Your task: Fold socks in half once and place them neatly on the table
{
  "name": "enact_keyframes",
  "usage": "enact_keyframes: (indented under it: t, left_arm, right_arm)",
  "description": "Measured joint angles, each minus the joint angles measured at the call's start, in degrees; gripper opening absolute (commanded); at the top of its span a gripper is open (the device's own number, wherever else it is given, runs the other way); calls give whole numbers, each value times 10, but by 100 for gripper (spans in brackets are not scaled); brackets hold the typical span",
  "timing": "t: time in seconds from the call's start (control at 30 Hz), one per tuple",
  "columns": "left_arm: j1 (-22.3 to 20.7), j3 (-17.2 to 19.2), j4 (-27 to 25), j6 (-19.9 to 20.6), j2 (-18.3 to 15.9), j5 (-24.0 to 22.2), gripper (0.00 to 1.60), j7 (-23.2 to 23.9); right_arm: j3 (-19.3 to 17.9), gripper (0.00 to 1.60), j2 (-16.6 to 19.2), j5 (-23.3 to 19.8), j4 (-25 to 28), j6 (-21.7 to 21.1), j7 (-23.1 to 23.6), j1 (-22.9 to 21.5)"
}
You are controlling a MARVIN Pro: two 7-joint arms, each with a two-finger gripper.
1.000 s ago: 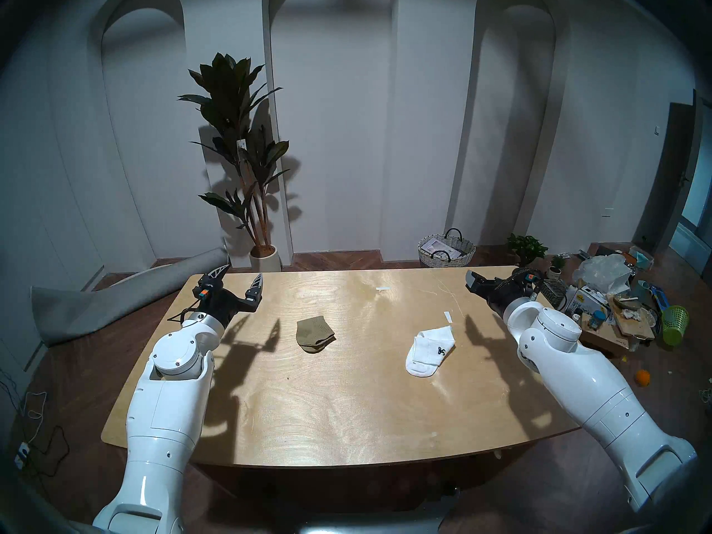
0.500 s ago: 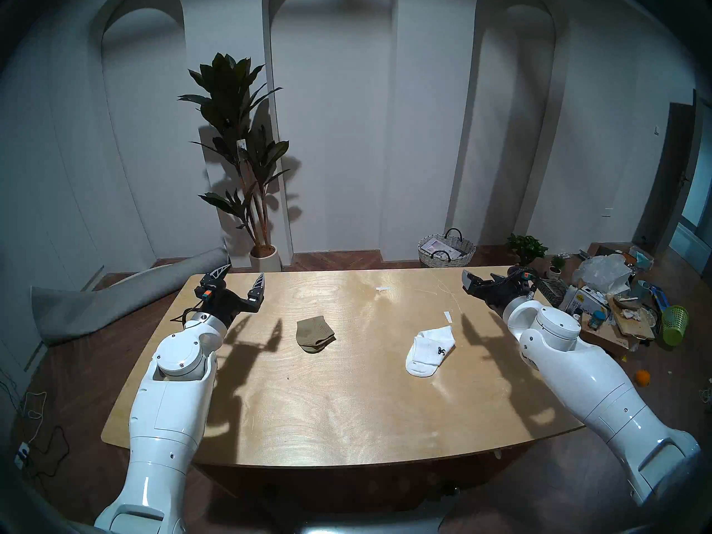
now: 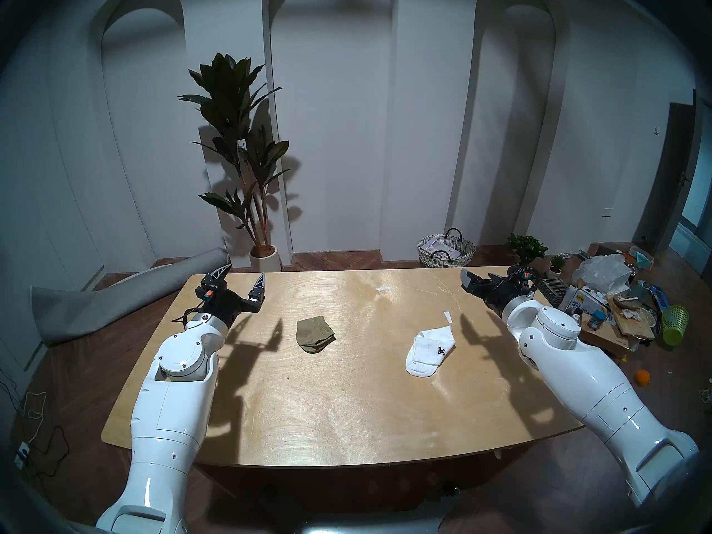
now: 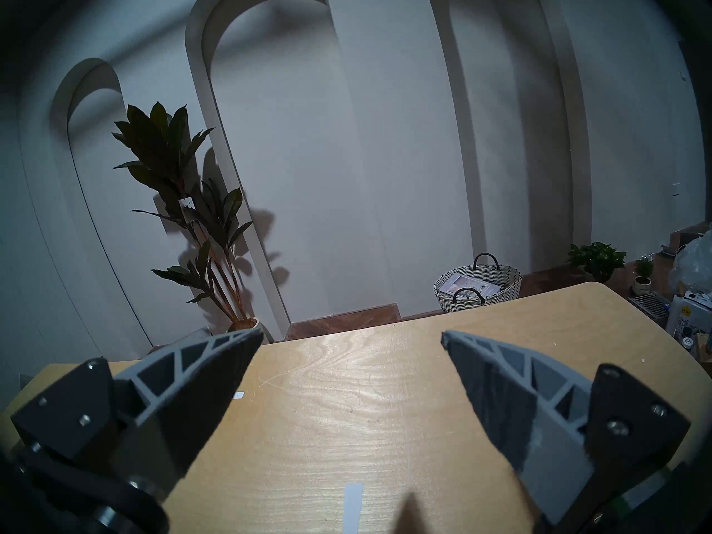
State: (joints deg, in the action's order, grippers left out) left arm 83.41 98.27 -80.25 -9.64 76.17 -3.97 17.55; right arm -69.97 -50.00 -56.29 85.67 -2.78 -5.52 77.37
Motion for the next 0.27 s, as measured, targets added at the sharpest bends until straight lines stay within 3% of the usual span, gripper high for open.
enact_keyframes:
  t: [0.27]
  left_arm:
    - [0, 0, 0, 0, 0, -2, 160, 1]
  right_arm:
    - [0, 160, 0, -1, 0, 0, 1, 0]
